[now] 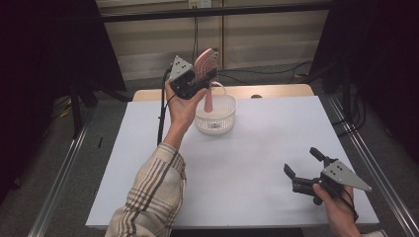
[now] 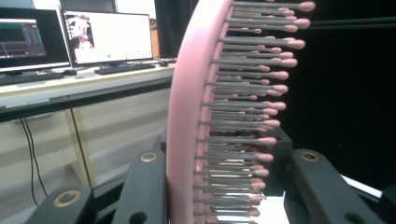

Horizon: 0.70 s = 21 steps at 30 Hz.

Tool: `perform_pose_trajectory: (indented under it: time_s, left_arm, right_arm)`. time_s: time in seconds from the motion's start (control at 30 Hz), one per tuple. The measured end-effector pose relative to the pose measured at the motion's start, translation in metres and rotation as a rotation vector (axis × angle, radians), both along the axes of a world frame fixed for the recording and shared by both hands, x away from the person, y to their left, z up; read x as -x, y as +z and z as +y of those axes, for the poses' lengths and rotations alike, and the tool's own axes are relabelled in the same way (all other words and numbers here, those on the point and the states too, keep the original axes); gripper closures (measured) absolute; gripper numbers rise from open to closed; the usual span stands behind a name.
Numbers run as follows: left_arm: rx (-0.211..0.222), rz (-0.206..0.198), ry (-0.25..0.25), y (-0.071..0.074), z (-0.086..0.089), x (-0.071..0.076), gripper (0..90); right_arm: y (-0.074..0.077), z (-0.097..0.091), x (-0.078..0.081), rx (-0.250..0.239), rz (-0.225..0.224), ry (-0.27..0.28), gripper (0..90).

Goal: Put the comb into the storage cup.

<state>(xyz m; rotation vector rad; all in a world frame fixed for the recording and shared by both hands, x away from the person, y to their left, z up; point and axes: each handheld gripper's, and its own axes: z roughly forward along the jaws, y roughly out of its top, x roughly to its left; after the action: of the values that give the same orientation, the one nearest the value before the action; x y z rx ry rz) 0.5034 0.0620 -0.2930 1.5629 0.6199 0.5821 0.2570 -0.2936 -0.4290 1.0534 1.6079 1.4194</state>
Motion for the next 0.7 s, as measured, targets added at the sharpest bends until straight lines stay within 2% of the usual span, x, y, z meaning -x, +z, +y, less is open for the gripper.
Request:
perform_pose_trajectory:
  time_s: [0.13,0.33,0.5,0.7]
  left_arm:
    - [-0.017,0.02,0.003,-0.008,0.001,-0.002,63.0]
    - [-0.002,0.04,0.015,-0.019,0.001,-0.003,63.0]
    - [-0.017,0.049,0.014,-0.026,-0.002,-0.004,63.0]
    - [-0.006,0.064,0.013,-0.035,-0.005,-0.003,63.0]
  right_arm:
    - [-0.001,0.001,0.0,0.008,0.001,0.005,0.3]
    - [-0.001,0.001,0.0,0.009,0.003,0.008,0.3]
    - [-0.001,0.001,-0.001,0.007,0.006,0.007,0.2]
    - [-0.002,0.001,-0.001,0.007,0.005,0.007,0.2]
